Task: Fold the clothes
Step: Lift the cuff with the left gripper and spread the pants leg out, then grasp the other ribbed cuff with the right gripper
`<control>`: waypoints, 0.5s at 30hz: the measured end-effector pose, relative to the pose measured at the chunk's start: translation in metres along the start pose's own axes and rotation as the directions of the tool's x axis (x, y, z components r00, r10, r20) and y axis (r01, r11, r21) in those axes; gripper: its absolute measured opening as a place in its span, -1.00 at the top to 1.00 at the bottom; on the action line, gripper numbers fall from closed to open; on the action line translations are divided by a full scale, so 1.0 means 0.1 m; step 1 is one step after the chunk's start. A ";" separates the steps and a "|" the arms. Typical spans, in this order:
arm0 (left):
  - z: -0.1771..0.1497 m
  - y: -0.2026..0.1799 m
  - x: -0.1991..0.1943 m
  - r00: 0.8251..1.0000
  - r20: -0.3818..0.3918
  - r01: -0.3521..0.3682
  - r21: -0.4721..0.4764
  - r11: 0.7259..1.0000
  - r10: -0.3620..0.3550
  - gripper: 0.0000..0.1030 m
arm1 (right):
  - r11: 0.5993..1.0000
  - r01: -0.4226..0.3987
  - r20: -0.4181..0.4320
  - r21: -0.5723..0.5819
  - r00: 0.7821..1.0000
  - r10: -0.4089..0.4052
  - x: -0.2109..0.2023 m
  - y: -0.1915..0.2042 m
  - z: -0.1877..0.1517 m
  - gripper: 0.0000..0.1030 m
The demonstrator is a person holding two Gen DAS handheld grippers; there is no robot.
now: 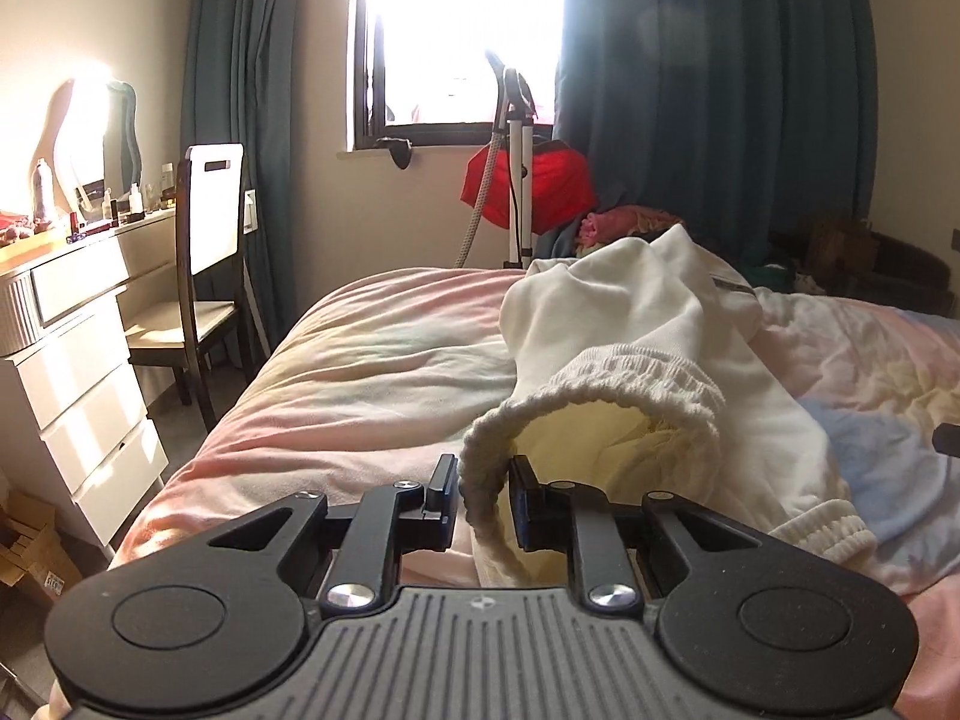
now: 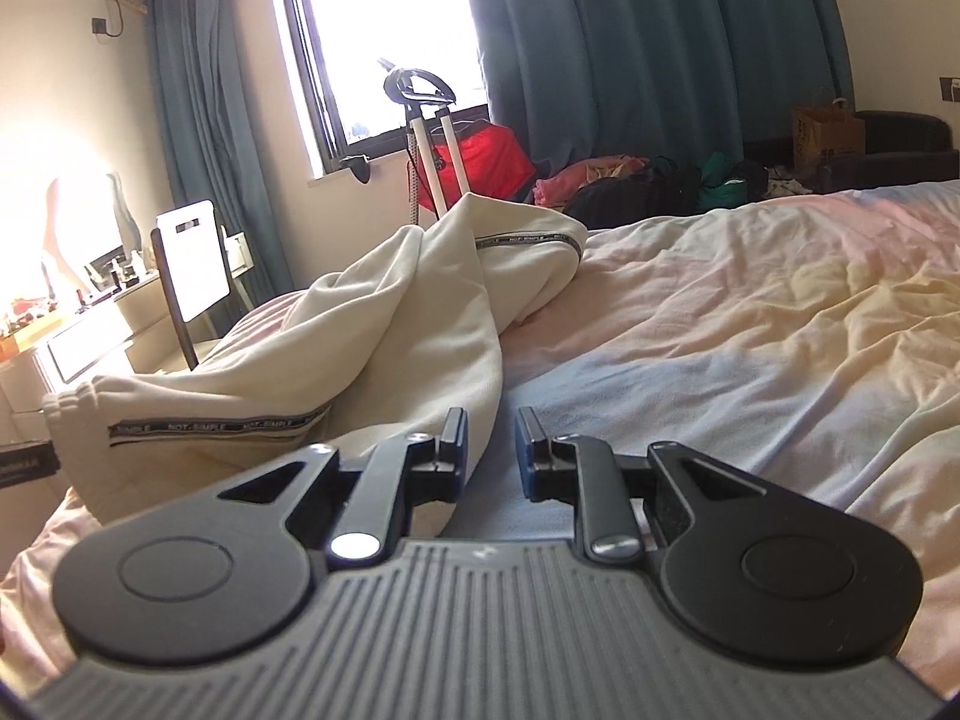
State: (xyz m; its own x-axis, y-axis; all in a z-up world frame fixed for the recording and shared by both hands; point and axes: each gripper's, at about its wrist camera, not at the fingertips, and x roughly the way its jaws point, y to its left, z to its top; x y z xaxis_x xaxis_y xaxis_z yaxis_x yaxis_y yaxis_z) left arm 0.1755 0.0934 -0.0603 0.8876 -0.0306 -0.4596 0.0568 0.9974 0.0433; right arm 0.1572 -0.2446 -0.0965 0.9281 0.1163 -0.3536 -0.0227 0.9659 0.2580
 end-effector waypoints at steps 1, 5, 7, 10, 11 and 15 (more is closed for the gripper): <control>-0.01 -0.03 0.04 1.000 -0.009 -0.007 0.024 1.000 0.007 0.58 | 1.000 0.001 -0.004 -0.002 1.000 -0.001 0.04 0.01 -0.01 0.59; -0.06 -0.13 0.19 0.999 -0.037 -0.031 0.094 0.995 0.034 0.49 | 1.000 0.004 -0.022 -0.007 1.000 -0.004 0.11 0.02 -0.03 0.59; -0.07 -0.16 0.24 0.999 -0.038 -0.035 0.093 0.995 0.039 0.29 | 1.000 0.003 -0.022 -0.006 1.000 -0.003 0.10 0.02 -0.04 0.56; -0.05 -0.16 0.24 0.998 -0.028 -0.050 0.077 0.996 0.052 0.08 | 1.000 0.012 -0.012 -0.011 1.000 -0.012 0.08 0.03 -0.04 0.41; -0.03 -0.14 0.23 0.998 -0.023 -0.056 0.068 0.996 0.057 0.01 | 1.000 0.015 -0.009 -0.013 1.000 -0.015 0.07 0.03 -0.04 0.30; 0.02 -0.09 0.21 0.997 -0.006 -0.078 0.031 0.996 0.078 -0.16 | 1.000 0.009 -0.003 -0.007 1.000 -0.009 0.04 0.02 -0.06 -0.50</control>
